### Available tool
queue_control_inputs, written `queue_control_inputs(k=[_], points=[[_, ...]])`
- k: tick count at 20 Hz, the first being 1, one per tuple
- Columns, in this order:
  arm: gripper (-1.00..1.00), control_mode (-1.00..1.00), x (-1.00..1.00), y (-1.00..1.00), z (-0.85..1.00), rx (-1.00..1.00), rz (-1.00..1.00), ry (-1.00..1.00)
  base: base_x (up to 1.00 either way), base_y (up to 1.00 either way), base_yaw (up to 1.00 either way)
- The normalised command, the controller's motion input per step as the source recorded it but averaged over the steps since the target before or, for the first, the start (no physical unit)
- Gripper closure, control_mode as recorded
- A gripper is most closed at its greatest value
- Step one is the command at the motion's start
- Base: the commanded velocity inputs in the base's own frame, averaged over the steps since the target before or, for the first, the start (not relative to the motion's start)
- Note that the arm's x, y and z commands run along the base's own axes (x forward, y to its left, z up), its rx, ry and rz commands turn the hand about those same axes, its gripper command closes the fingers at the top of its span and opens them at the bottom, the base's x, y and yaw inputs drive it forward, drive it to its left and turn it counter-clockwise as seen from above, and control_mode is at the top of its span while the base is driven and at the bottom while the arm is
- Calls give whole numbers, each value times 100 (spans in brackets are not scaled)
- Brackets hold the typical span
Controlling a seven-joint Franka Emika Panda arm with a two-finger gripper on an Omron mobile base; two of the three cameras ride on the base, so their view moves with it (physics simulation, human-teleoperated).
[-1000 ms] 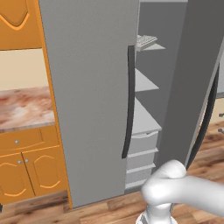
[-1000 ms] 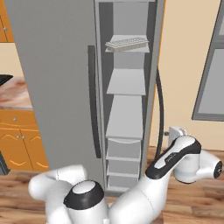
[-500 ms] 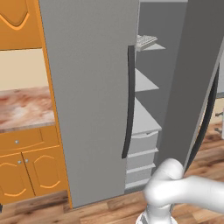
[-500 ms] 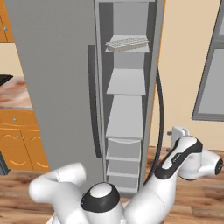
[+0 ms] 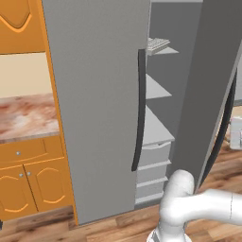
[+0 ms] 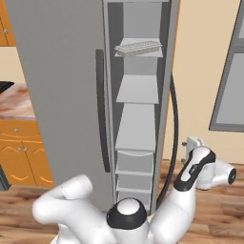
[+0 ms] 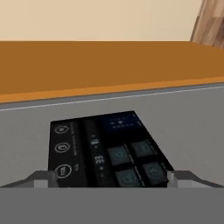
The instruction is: The ice cube tray has been filled with water. Take the tray and place it in the freezer to make ice. Close the freezer door after placing the tray.
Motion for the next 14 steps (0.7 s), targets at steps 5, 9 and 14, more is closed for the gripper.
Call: queue_control_inputs(k=[5,9,14], points=[[-100,-100,62,-4,-22,2,5,8,0,0,0],[-100,-100,13,33,-11,2,12,10,0,0,0],[-100,-100,-14,90,-21,0,17,7,0,0,0]])
